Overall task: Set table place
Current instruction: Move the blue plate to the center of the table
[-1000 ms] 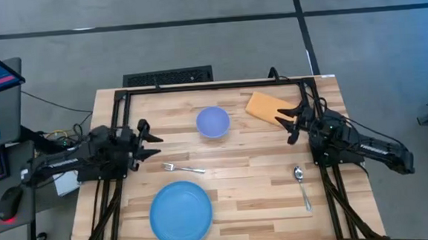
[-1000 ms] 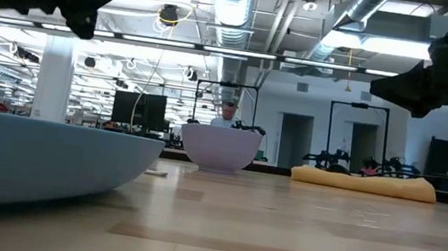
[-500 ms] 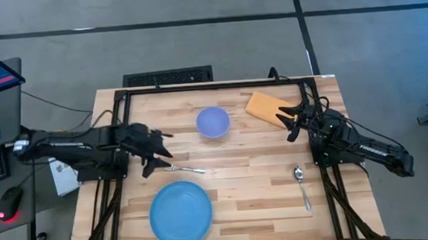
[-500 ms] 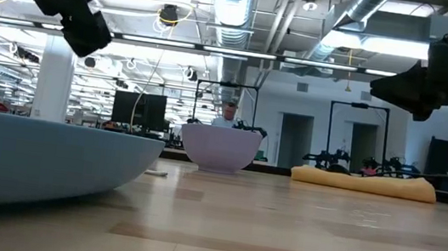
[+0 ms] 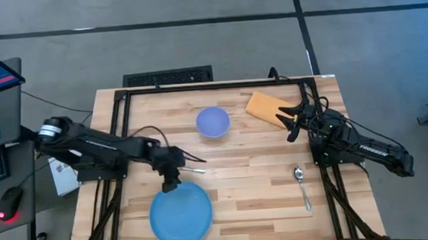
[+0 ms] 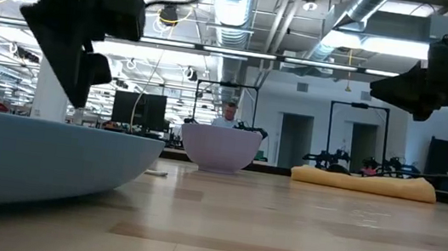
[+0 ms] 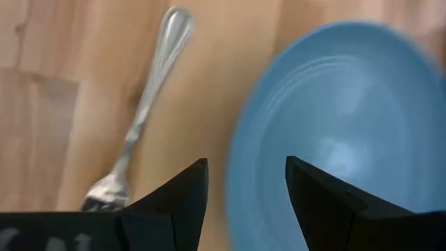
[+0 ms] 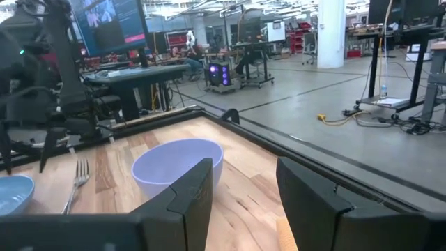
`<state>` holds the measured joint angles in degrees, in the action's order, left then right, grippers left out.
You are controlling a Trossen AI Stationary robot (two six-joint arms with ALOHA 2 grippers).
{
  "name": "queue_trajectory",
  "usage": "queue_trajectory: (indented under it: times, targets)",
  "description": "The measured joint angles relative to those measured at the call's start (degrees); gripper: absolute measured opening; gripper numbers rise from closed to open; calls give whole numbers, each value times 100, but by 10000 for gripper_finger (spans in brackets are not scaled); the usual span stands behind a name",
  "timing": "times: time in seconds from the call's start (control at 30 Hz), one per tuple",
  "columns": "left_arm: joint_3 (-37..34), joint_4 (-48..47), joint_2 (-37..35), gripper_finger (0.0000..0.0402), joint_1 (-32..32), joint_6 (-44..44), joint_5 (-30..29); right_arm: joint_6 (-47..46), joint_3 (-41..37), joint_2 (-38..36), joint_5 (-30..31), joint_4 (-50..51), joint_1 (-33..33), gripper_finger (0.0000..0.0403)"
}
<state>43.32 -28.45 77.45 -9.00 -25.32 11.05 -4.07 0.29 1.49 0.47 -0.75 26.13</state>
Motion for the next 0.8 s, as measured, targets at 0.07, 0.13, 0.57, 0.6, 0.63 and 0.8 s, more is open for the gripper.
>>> queue_trajectory:
  times: [0.07, 0.13, 0.57, 0.6, 0.63, 0.8]
  targets:
    - [245, -387, 324, 182, -10, 49, -222, -1, 1, -1, 0, 0, 0, 185]
    - [456, -826, 619, 182, -7, 61, -280, -1, 1, -1, -2, 0, 0, 185]
    - [865, -1029, 1660, 182, -8, 221, 263, 2, 0, 5, -2, 2, 0, 185]
    - [865, -1038, 1700, 181, -8, 221, 273, 2, 1, 5, -2, 2, 0, 185]
    - [865, -1023, 1736, 178, -7, 221, 323, 2, 0, 5, -2, 2, 0, 185]
    - [865, -1027, 1744, 144, -8, 218, 473, 6, 0, 5, -2, 2, 0, 185]
